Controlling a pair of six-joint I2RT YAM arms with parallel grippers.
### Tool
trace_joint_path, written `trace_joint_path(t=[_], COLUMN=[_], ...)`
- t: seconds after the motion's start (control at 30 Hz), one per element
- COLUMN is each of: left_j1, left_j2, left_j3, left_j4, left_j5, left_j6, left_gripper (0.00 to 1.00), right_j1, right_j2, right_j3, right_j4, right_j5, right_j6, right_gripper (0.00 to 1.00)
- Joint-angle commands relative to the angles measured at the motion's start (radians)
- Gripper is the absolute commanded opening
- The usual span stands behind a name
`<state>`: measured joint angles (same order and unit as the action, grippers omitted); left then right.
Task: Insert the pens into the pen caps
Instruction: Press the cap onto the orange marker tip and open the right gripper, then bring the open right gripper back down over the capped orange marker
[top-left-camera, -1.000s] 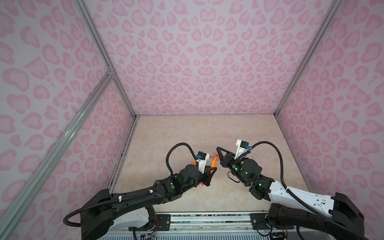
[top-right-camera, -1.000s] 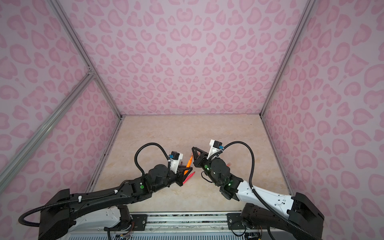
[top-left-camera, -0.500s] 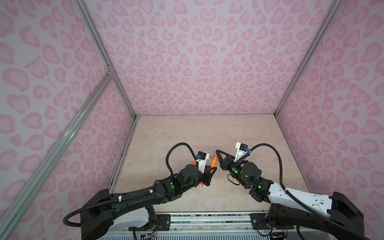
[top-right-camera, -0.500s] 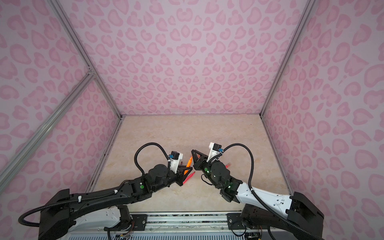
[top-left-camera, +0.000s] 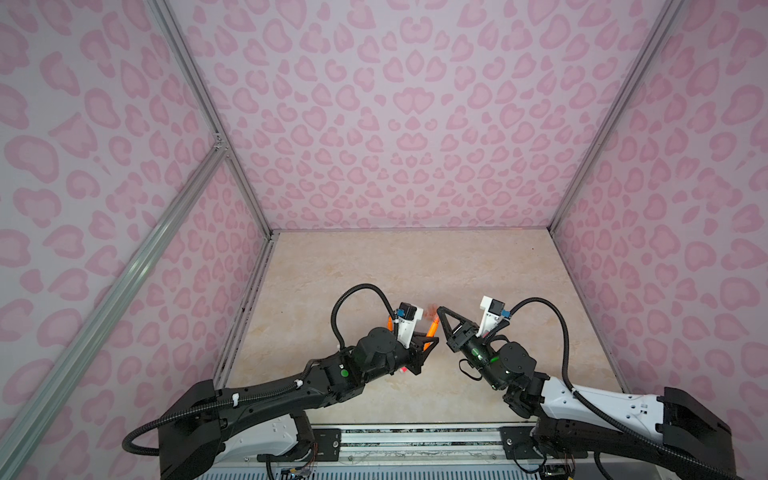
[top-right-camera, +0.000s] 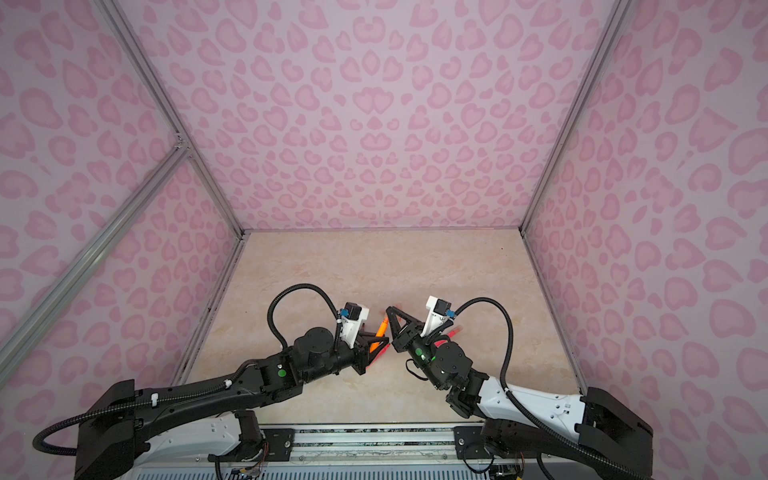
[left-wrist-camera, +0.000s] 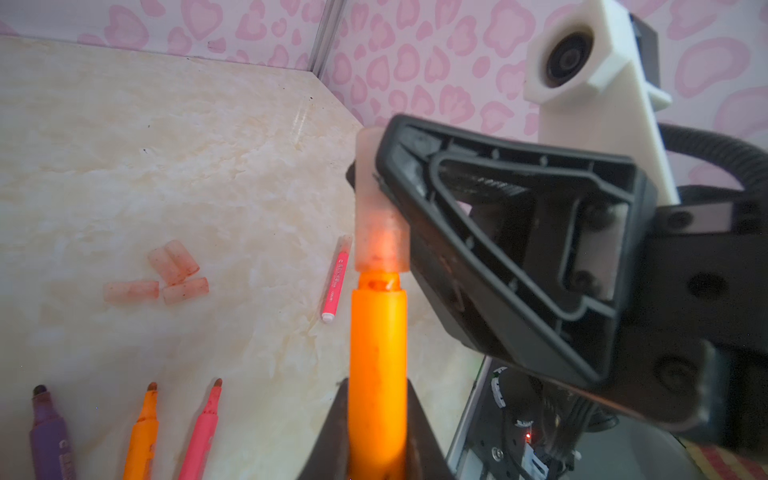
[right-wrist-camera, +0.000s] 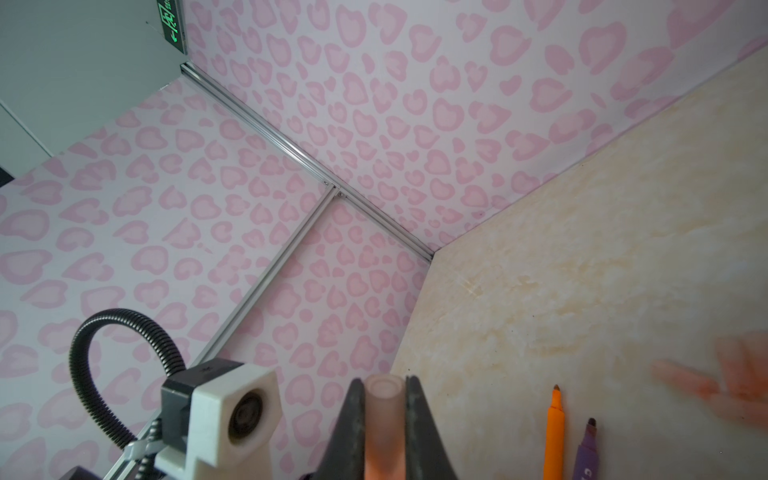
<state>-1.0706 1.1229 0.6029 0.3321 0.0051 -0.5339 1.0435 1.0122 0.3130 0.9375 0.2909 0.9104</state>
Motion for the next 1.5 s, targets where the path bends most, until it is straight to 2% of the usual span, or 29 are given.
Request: trace_joint_path(t=[0.0, 0.17, 0.3, 0.37, 0.57, 0.77, 0.87, 1.0, 1.17, 1.3, 1.4, 1.47], left_j1=[0.010, 0.014, 0.018, 0.018, 0.019, 0.019, 0.019, 0.020, 0.020, 0.018, 0.016, 0.012], left_j2=[-0.018, -0.051, -0.081, -0.104, -0.175, -0.197, -0.204, -0.218, -0.223, -0.221, -0.218, -0.215], left_j3=[0.023, 0.016, 0.011, 0.003, -0.034, -0.049, -0.047, -0.046, -0.047, -0.053, -0.050, -0.047], left_j4=[0.098, 0.106, 0.095, 0.084, 0.056, 0.041, 0.021, -0.002, -0.002, 0.010, 0.007, 0.006], left_j5=[-0.006, 0.000, -0.006, -0.013, -0.040, -0.060, -0.068, -0.075, -0.021, 0.016, 0.043, 0.053], left_j6=[-0.021, -0.026, -0.028, -0.025, -0.011, 0.007, 0.013, 0.050, 0.134, 0.180, 0.203, 0.212], left_gripper=[0.03, 0.03, 0.03, 0.03, 0.03, 0.03, 0.03, 0.03, 0.03, 0.03, 0.03, 0.03], right_j1=[0.025, 0.048, 0.055, 0.055, 0.054, 0.050, 0.050, 0.040, 0.023, 0.022, 0.020, 0.014], right_j2=[0.006, 0.042, 0.045, 0.028, -0.086, -0.227, -0.300, -0.370, -0.345, -0.281, -0.232, -0.198], right_j3=[-0.015, -0.012, 0.003, 0.001, 0.008, 0.033, 0.031, 0.063, 0.201, 0.233, 0.241, 0.265], right_j4=[0.089, 0.163, 0.140, 0.108, -0.059, -0.177, -0.217, -0.313, -0.517, -0.521, -0.510, -0.528], right_j5=[-0.079, -0.118, -0.115, -0.095, -0.011, -0.052, -0.060, -0.009, 0.022, 0.030, 0.066, 0.060], right_j6=[-0.044, -0.064, -0.072, -0.072, -0.090, -0.182, -0.220, -0.240, -0.227, -0.217, -0.199, -0.192], right_gripper=[0.00, 0.00, 0.00, 0.04, 0.24, 0.57, 0.66, 0.74, 0.76, 0.77, 0.72, 0.62])
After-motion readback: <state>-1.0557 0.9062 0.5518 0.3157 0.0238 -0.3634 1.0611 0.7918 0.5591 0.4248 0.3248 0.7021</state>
